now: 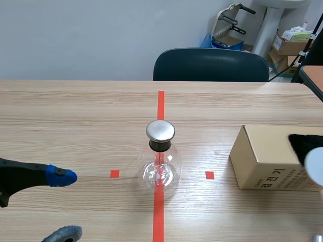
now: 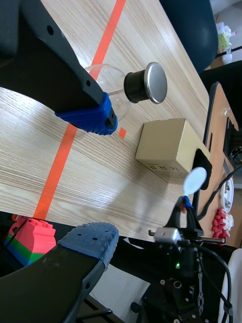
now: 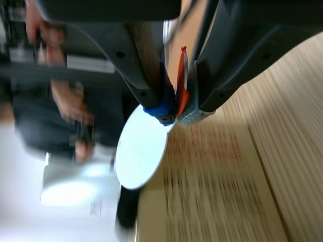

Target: Do the electroscope experiment

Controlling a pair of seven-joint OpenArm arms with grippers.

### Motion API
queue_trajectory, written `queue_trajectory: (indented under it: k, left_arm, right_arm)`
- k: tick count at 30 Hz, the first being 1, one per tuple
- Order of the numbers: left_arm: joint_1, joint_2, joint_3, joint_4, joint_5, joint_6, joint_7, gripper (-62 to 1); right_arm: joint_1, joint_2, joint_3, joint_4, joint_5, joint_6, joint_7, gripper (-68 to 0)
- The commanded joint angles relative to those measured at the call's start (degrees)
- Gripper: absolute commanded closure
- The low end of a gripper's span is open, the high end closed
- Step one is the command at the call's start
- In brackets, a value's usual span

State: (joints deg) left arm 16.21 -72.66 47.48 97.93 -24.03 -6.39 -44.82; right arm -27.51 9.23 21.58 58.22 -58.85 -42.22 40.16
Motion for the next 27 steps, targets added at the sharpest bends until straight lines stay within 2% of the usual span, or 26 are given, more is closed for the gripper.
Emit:
queue_trajectory:
  k: [1, 3, 4, 8, 11, 13, 17, 20, 22, 25, 27]
  left_arm:
    - [0.1, 0.3, -0.1, 1.3, -0.2, -0.2, -0.8, -39.4]
    - [0.1, 0.3, -0.1, 1.3, -0.2, -0.2, -0.8, -39.4]
    - [0.1, 0.3, -0.1, 1.3, -0.2, -0.2, -0.8, -39.4]
    - [0.1, 0.3, -0.1, 1.3, -0.2, -0.2, -0.8, -39.4]
    - [0.1, 0.3, -0.1, 1.3, -0.2, -0.2, -0.8, -39.4]
    - [0.1, 0.3, -0.1, 1.3, -0.2, -0.2, -0.8, -39.4]
    - [0.1, 0.3, -0.1, 1.3, -0.2, -0.2, -0.8, -39.4]
    - [0.1, 0.3, -0.1, 1.3, -0.2, -0.2, -0.8, -39.4]
    - [0.1, 0.3, -0.1, 1.3, -0.2, -0.2, -0.8, -39.4]
    - [0.1, 0.3, -0.1, 1.3, -0.2, -0.2, -0.8, -39.4]
    - [0.1, 0.3, -0.1, 1.3, -0.2, -0.2, -0.8, -39.4]
  right_arm:
    - [-0.1, 0.8, 0.2, 0.1, 0.3, -2.6, -1.8, -1.7]
    - [-0.1, 0.8, 0.2, 0.1, 0.2, -2.6, -1.8, -1.7]
    - [-0.1, 0.8, 0.2, 0.1, 0.0, -2.6, -0.2, -1.7]
    - [-0.1, 0.8, 0.2, 0.1, -0.1, -2.6, 11.7, -1.7]
    - [-0.1, 0.8, 0.2, 0.1, -0.1, -2.6, 15.3, -1.7]
    - [-0.2, 0.7, 0.2, 0.1, 0.6, -2.6, 12.4, -1.7]
    - [-0.2, 0.7, 0.2, 0.1, 0.5, -2.6, 0.6, -1.7]
    - [-0.1, 0.8, 0.2, 0.1, 0.2, -2.6, -1.2, -1.7]
    - [-0.1, 0.8, 0.2, 0.1, -0.7, -2.6, 2.7, -1.7]
    - [-0.1, 0.8, 0.2, 0.1, -0.8, -2.6, 12.2, -1.7]
    - [-0.1, 0.7, 0.2, 0.1, -0.8, -2.6, 14.7, -1.7]
